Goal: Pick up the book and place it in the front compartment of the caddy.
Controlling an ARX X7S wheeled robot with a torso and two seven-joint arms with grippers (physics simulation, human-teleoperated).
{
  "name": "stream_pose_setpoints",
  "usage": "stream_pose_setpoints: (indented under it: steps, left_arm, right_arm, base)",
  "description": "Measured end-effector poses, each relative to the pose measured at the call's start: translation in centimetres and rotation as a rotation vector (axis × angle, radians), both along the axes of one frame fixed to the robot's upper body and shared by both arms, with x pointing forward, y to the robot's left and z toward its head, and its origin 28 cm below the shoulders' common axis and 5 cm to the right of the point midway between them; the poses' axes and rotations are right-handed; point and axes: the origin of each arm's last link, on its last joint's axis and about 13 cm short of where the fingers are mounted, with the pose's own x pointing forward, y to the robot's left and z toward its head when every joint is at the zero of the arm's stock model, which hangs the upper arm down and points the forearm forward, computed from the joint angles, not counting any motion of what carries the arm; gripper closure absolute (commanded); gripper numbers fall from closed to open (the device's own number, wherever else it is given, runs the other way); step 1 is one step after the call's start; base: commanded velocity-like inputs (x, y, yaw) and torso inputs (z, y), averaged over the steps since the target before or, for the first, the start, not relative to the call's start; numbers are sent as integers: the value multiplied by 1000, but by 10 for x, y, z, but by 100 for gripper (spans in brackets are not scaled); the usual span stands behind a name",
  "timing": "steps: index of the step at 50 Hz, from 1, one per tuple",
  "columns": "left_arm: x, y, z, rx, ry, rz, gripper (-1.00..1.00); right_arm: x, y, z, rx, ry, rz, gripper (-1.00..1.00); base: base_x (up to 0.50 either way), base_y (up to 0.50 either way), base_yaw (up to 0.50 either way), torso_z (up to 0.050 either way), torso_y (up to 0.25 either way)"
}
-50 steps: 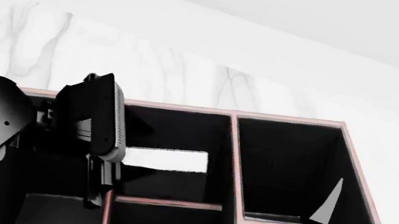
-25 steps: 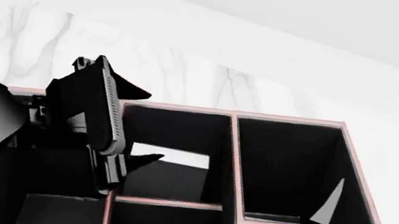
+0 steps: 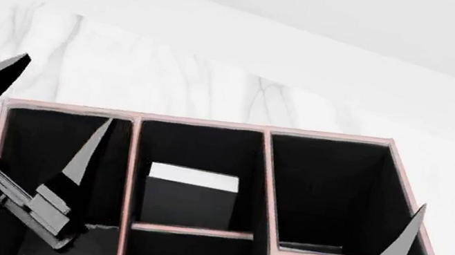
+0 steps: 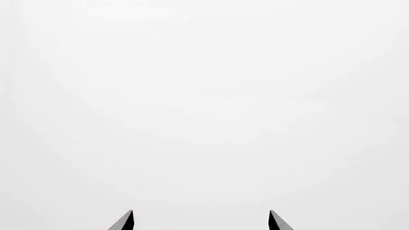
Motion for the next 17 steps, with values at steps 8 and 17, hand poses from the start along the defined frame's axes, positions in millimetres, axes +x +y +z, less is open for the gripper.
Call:
stream_pose_setpoints:
  steps: [8,17]
  left_arm:
    - [-42,8,-7,-184,-80,145,-100]
    - [-75,16,-4,-374,-203,296,-100]
  right_arm:
    - [-8,2,4,-5,-72,-13,-100]
    - [-18,5,9,1,-170,-45,-100]
  base:
    - [0,0,0,0,0]
    - [0,0,0,0,0]
